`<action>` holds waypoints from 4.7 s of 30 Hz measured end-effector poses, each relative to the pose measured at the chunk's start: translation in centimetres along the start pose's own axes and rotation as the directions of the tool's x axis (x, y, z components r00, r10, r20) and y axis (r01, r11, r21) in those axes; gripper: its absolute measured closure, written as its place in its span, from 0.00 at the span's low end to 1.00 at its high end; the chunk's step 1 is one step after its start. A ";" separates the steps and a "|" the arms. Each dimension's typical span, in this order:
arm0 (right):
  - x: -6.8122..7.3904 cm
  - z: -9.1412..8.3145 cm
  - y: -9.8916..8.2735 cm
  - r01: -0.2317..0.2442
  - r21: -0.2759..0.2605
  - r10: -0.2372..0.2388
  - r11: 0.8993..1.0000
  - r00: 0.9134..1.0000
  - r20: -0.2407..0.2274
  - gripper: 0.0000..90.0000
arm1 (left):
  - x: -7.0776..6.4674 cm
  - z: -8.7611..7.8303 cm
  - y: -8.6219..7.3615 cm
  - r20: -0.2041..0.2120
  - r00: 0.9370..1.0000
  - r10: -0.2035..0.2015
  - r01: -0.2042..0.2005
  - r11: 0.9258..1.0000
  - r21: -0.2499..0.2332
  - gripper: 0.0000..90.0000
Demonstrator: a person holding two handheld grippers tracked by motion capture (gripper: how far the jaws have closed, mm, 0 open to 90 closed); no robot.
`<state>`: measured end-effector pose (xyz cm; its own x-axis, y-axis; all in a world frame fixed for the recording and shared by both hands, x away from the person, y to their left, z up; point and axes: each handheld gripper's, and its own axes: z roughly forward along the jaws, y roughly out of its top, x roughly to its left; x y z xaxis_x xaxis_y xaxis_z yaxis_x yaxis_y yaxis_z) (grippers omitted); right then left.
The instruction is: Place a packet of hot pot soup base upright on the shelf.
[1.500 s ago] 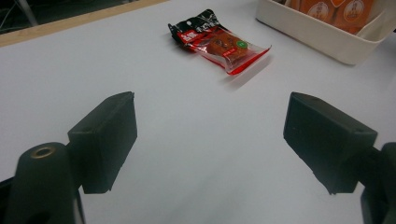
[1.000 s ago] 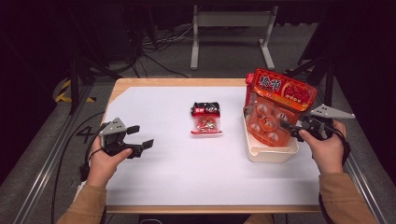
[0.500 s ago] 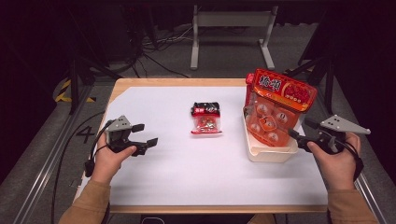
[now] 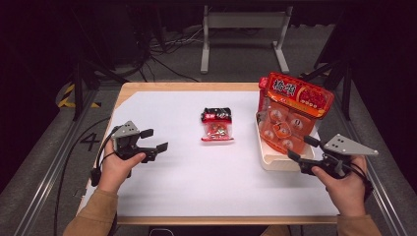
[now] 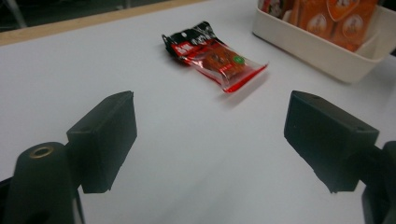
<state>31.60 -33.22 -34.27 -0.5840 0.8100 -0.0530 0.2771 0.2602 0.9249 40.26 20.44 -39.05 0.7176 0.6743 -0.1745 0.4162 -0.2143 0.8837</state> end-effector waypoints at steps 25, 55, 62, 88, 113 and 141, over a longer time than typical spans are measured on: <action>3.8 3.4 -0.1 0.045 -0.094 -0.069 0.995 0.960 -0.271 0.27 | 0.0 2.3 0.7 0.031 0.999 -0.040 0.040 0.999 -0.005 0.23; 3.9 4.6 -0.5 0.058 -0.073 -0.077 0.996 0.952 -0.295 0.27 | 1.0 11.0 4.4 0.059 0.997 -0.051 0.047 0.997 0.059 0.24; 4.2 4.7 -0.6 0.067 -0.065 -0.084 0.996 0.952 -0.294 0.27 | 0.9 13.6 4.9 0.063 0.996 -0.068 0.062 0.994 0.088 0.28; 4.3 3.4 -1.7 0.067 -0.036 -0.074 0.997 0.966 -0.247 0.27 | 1.5 20.3 4.3 0.098 0.986 -0.137 0.119 0.978 0.174 0.27; 4.5 3.9 -2.2 0.064 -0.016 -0.066 0.998 0.958 -0.279 0.26 | 1.3 22.4 4.6 0.009 0.997 0.073 -0.073 0.969 0.236 0.76; 4.4 4.1 -2.1 0.060 -0.016 -0.062 0.998 0.957 -0.285 0.26 | -0.6 18.6 7.3 0.155 0.987 0.029 -0.046 0.993 0.111 1.00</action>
<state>31.57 -28.09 -38.01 -0.7933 0.6089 -0.0010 0.2290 0.2998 0.9261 53.26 5.34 -40.58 0.8071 0.5501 -0.2143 0.4419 -0.3222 0.8372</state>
